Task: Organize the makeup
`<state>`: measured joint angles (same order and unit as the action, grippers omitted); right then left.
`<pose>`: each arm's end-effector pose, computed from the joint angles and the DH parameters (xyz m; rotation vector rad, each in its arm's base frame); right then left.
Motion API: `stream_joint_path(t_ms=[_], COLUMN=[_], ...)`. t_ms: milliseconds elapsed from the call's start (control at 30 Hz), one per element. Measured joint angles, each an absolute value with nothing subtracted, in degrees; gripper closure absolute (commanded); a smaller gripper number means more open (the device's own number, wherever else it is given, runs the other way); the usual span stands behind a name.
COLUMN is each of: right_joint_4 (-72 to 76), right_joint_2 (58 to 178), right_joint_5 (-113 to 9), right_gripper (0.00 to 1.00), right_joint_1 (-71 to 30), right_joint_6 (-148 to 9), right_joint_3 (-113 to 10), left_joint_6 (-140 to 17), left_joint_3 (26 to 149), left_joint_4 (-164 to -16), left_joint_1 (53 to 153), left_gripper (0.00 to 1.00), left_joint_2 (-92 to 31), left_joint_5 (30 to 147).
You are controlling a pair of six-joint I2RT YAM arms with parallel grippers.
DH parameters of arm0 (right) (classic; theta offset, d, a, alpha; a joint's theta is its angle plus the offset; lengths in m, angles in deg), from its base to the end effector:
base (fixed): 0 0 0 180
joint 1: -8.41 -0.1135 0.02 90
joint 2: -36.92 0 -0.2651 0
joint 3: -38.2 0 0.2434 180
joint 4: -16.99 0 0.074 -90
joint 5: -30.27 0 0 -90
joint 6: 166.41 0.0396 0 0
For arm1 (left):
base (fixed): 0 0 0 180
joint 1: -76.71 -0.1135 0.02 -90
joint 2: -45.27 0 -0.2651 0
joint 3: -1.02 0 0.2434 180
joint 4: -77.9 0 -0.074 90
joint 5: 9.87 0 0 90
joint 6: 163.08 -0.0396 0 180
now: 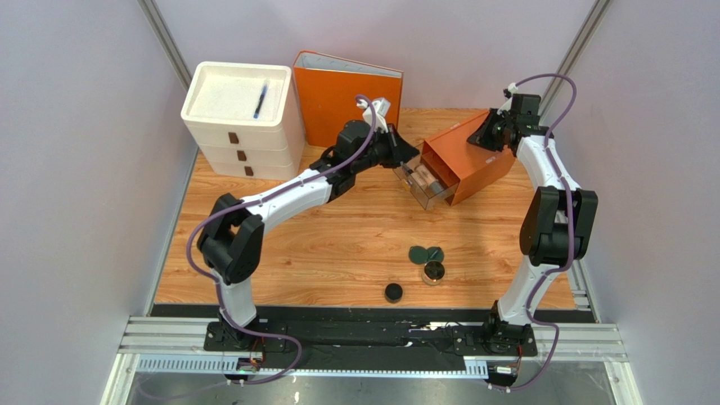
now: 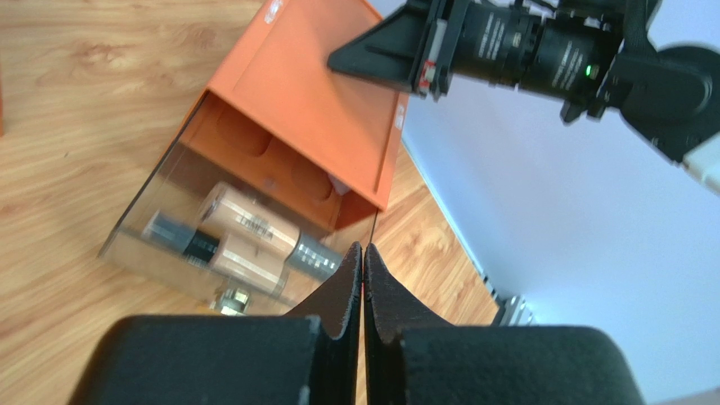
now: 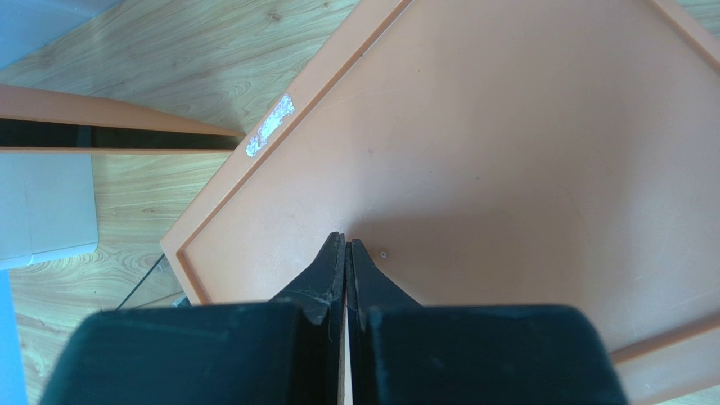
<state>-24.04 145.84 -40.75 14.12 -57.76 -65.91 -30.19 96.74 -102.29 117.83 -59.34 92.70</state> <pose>0.4253 -0.0296 0.2639 0.3424 2.3467 0.5012 0.3248 -0.2950 0.3154 0.1492 1.8880 -1.2376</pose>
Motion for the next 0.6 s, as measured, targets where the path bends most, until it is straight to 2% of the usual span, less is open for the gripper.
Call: stream_joint_path(t_ms=[133, 267, 600], right_joint_4=[-24.0, -23.8, -23.7], right_joint_2=[145.8, 145.8, 145.7], right_joint_5=[-40.7, -40.7, -40.7], right_gripper=[1.00, 1.00, 1.00], right_joint_1=[14.1, 14.1, 14.1], right_joint_6=[-57.8, -57.8, -57.8], right_joint_3=[-65.9, -65.8, -65.6], left_joint_6=[-30.6, -28.2, -24.0], left_joint_3=[88.6, 82.9, 88.5], left_joint_4=[-104.6, -105.7, -105.4], left_joint_1=[117.4, 117.0, 116.7], left_gripper=[1.00, 1.00, 1.00], left_joint_2=[-55.2, -57.0, -68.0], left_joint_5=[93.6, 95.4, 101.5])
